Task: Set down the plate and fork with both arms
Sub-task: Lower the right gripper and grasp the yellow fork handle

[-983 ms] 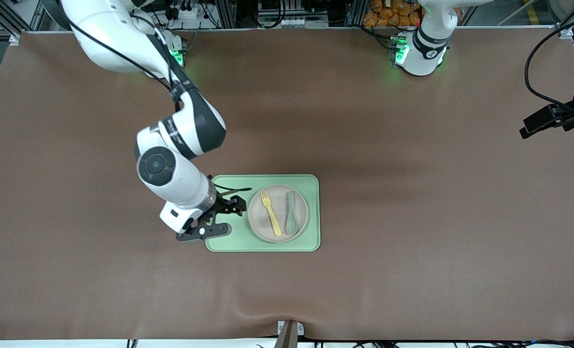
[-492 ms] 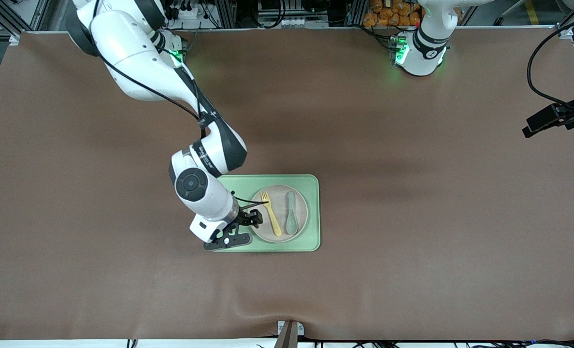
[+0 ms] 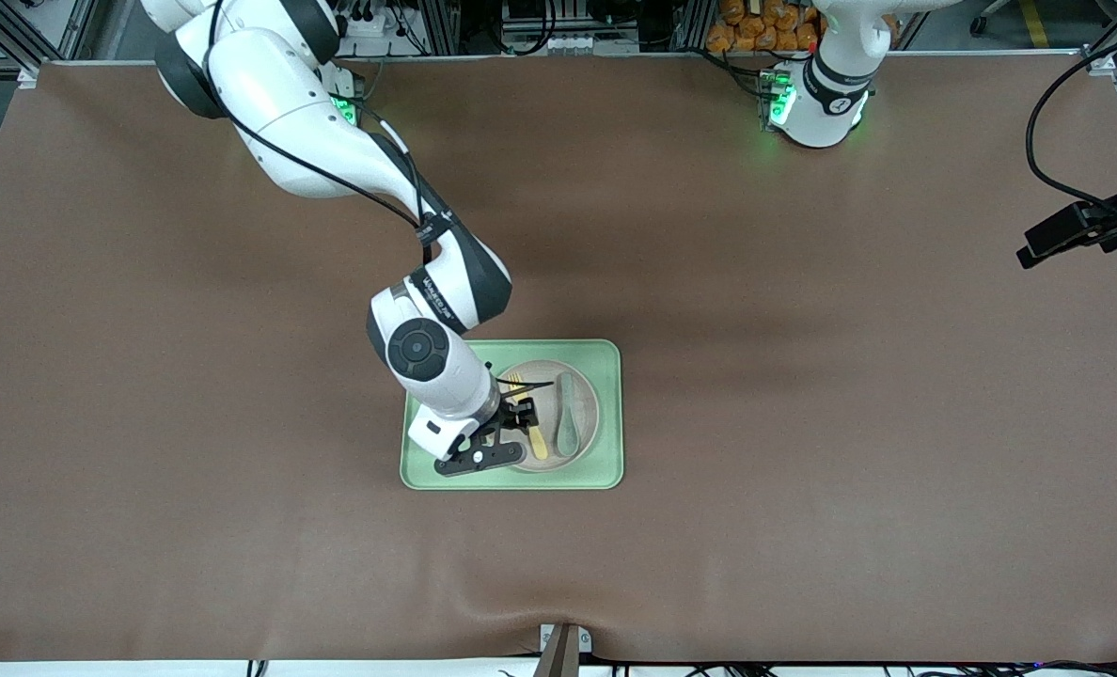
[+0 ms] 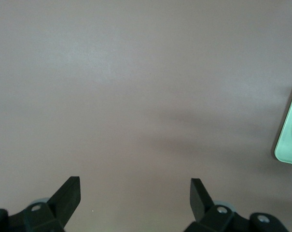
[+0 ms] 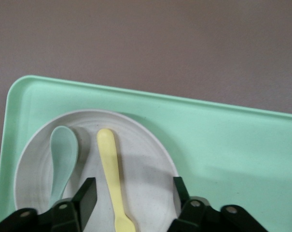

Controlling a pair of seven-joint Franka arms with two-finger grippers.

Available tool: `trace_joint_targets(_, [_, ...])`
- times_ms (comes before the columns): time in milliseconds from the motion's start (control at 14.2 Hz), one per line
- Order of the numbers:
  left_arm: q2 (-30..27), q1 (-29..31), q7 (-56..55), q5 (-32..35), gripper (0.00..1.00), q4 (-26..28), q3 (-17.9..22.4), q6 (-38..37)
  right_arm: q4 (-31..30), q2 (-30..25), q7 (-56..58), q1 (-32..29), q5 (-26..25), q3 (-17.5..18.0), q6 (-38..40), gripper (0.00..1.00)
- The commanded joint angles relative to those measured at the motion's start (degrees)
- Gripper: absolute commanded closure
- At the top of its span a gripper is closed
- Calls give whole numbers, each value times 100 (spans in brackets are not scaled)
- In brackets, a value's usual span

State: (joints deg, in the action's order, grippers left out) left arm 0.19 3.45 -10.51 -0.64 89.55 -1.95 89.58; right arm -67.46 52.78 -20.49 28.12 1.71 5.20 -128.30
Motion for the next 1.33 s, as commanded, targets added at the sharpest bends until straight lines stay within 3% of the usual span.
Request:
trace_joint_targets(0, [-160,129,154,20,0,116,11,-10,180,189,-130,105,-154,-45,42,37])
trace_joint_targets(562, [-230,287,752,99,0,107,55,-37,84,294,-130,193,-207,-45,33,42])
trace_joint_targets(1264, [-230,279,743,108,0,107,99,-72,75,391,-139,308,-356,-45,24,50])
